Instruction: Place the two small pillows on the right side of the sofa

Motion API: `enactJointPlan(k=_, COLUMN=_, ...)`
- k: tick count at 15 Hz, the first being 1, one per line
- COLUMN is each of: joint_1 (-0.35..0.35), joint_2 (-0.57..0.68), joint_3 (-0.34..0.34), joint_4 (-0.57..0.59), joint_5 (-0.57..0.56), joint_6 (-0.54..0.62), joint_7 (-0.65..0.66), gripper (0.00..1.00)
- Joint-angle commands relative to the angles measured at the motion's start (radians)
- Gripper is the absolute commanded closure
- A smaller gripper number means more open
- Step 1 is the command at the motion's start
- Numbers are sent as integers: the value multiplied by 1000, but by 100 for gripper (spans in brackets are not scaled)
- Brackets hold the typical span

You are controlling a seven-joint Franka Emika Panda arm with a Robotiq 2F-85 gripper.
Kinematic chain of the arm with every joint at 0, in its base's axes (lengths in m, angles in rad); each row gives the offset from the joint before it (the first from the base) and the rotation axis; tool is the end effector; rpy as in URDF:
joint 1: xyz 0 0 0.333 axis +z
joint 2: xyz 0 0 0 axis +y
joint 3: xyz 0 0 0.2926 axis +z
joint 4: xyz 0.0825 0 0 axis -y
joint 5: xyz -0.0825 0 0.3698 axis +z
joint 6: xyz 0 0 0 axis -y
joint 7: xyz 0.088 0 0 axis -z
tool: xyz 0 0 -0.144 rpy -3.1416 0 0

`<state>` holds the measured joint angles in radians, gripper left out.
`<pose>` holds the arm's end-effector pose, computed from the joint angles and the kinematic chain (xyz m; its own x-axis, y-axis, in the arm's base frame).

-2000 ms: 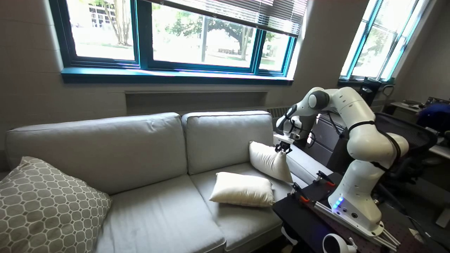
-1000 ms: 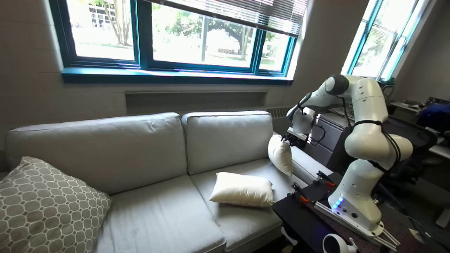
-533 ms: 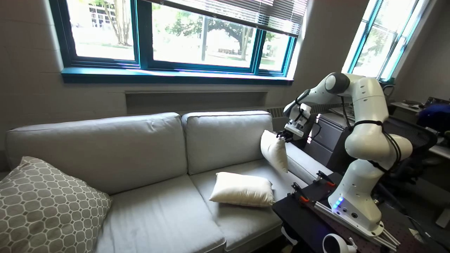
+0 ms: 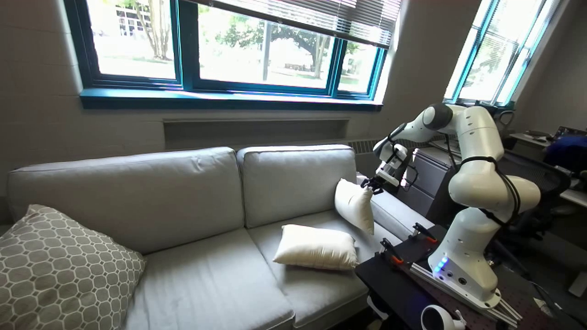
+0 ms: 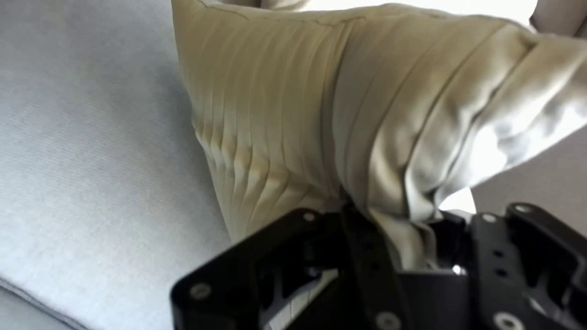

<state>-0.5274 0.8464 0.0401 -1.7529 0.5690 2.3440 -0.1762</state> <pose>0.5325 -0.2557 0.0338 0.7220 -0.6404 -0.2620 -0.6891 -0.6318 -0.3548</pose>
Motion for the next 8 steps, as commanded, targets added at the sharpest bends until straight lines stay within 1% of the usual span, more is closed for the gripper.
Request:
enactJointPlan(k=1, joint_1=-44, joint_2=84, joint_3=-25, joint_4=83, joint_5=9, joint_6=-72, joint_7=-48, gripper=98)
enactJointPlan(k=4, joint_1=-62, joint_2=134, joint_3=-67, joint_4=108, joint_5=-10, joint_6=-77, joint_7=-24, gripper=98)
enactJointPlan(k=8, joint_1=-58, joint_2=142, joint_3=-132, joint_4=89, joint_5=-18, joint_6=-20, joint_7=45, gripper=98)
